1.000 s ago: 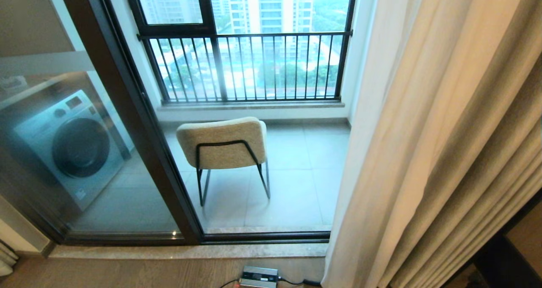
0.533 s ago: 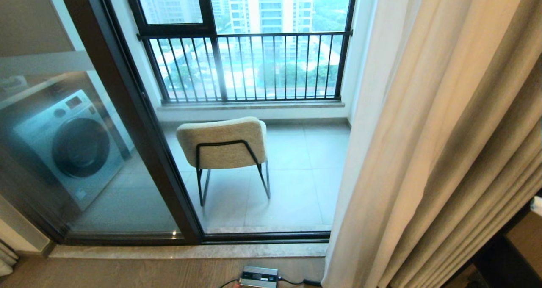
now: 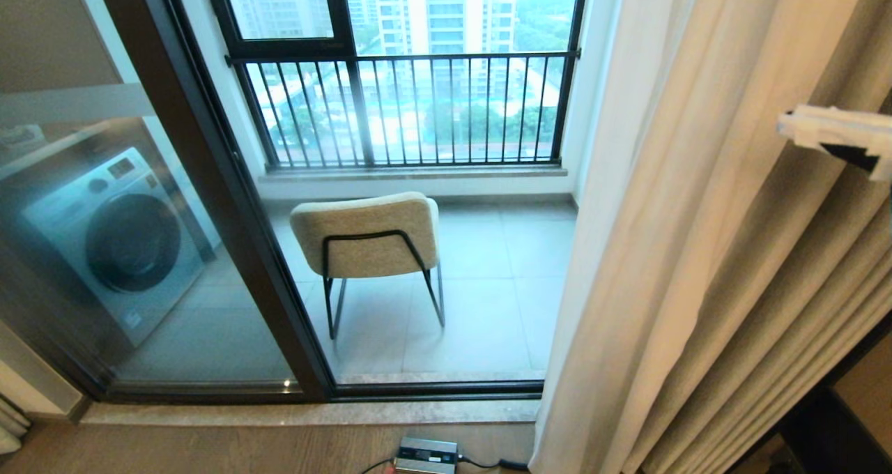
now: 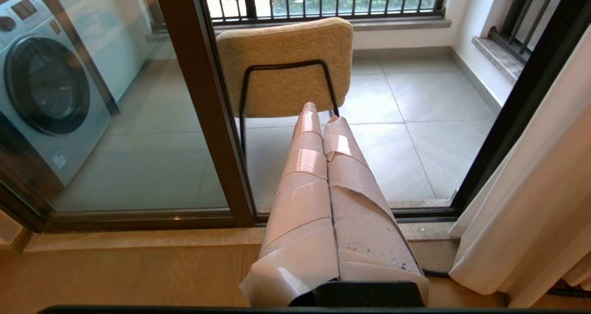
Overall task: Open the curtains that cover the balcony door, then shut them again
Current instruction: Close the inner curtains on both sides
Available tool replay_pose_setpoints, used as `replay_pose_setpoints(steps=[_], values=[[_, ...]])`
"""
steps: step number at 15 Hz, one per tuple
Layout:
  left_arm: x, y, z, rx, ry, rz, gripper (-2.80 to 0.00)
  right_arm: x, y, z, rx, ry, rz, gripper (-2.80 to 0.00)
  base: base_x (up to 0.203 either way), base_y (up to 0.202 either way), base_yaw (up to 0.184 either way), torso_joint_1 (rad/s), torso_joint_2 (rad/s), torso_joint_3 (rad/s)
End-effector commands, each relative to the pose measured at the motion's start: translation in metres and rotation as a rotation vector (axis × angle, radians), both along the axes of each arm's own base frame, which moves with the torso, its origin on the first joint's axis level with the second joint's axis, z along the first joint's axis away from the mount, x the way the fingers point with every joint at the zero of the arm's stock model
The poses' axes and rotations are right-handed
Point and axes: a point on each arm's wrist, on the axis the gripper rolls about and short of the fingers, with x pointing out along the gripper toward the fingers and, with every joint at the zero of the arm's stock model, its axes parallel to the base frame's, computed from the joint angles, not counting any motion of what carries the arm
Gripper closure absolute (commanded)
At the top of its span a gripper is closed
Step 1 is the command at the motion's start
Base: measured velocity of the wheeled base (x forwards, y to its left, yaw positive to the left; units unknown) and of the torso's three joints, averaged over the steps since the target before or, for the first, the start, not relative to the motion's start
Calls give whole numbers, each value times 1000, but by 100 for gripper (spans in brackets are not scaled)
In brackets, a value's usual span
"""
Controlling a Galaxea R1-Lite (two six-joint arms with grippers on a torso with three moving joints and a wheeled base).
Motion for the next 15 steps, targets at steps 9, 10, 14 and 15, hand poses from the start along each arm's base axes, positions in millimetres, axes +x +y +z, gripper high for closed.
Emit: replay_pose_setpoints(steps=[9, 10, 14, 15], values=[[0, 0, 0, 0, -1, -1, 0, 98, 43, 33, 64, -31, -214, -280, 0, 0, 0, 0, 0, 0], [0, 0, 0, 0, -1, 1, 0, 103, 42, 39, 81, -48, -274, -280, 0, 0, 0, 0, 0, 0], [0, 0, 0, 0, -1, 1, 0, 91, 35, 51, 100, -63, -383, -280, 0, 0, 0, 0, 0, 0], [0, 0, 0, 0, -1, 1, 0, 86, 32, 52, 94, -48, -405, -280, 0, 0, 0, 0, 0, 0]])
